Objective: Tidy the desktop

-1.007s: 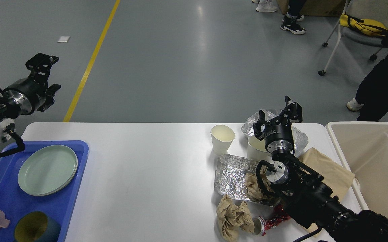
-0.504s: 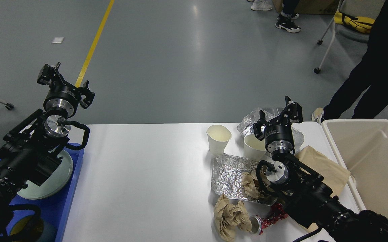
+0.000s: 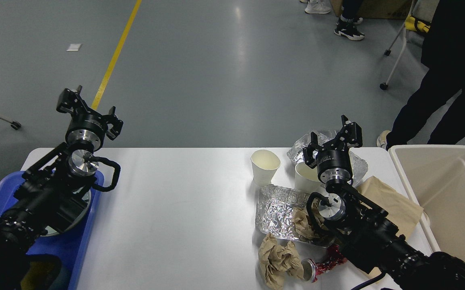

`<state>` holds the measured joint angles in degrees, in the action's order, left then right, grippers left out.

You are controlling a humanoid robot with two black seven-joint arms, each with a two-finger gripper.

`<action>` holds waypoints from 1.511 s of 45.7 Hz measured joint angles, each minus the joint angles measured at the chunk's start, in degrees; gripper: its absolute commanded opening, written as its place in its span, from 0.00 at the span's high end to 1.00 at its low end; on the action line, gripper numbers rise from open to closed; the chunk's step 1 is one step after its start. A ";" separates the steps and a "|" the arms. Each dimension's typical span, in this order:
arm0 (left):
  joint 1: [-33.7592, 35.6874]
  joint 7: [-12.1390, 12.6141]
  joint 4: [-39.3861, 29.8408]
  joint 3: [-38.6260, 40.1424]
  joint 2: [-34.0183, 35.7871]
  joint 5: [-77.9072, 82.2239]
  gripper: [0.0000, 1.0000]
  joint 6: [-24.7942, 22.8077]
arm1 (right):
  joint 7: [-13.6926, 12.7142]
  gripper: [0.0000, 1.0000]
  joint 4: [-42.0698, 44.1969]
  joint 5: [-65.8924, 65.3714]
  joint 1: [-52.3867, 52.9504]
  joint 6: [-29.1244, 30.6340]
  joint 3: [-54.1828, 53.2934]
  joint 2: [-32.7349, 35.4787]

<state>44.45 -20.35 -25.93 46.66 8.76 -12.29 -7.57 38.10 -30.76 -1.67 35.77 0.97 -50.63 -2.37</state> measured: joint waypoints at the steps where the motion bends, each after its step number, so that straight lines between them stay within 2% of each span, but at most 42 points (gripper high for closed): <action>1: -0.64 -0.07 0.00 0.00 -0.13 0.03 0.02 -1.40 | 0.00 0.00 0.00 0.00 0.00 0.00 0.00 0.00; 5: -2.34 -0.55 0.01 0.00 -0.16 0.12 0.02 -5.78 | 0.00 0.00 0.00 0.00 0.00 0.00 0.00 0.00; 8: -3.22 -2.00 0.01 0.00 -0.12 0.13 0.02 -8.07 | 0.00 0.00 0.00 0.00 0.00 0.00 0.00 0.00; 12: -4.07 -3.93 0.01 0.07 -0.11 0.12 0.02 -10.01 | 0.00 0.00 0.00 0.00 0.00 0.00 0.00 0.00; 17: -4.46 -4.73 0.01 0.37 -0.18 0.08 0.02 -11.22 | 0.00 0.00 0.00 0.00 0.00 0.00 0.00 0.00; 69: -4.54 -4.85 0.01 0.66 -0.23 0.06 0.02 -11.41 | 0.02 0.00 0.00 0.00 0.00 0.00 0.00 0.00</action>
<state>39.91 -25.19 -25.93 47.32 8.53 -12.23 -18.98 38.13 -30.76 -1.67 35.77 0.97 -50.62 -2.37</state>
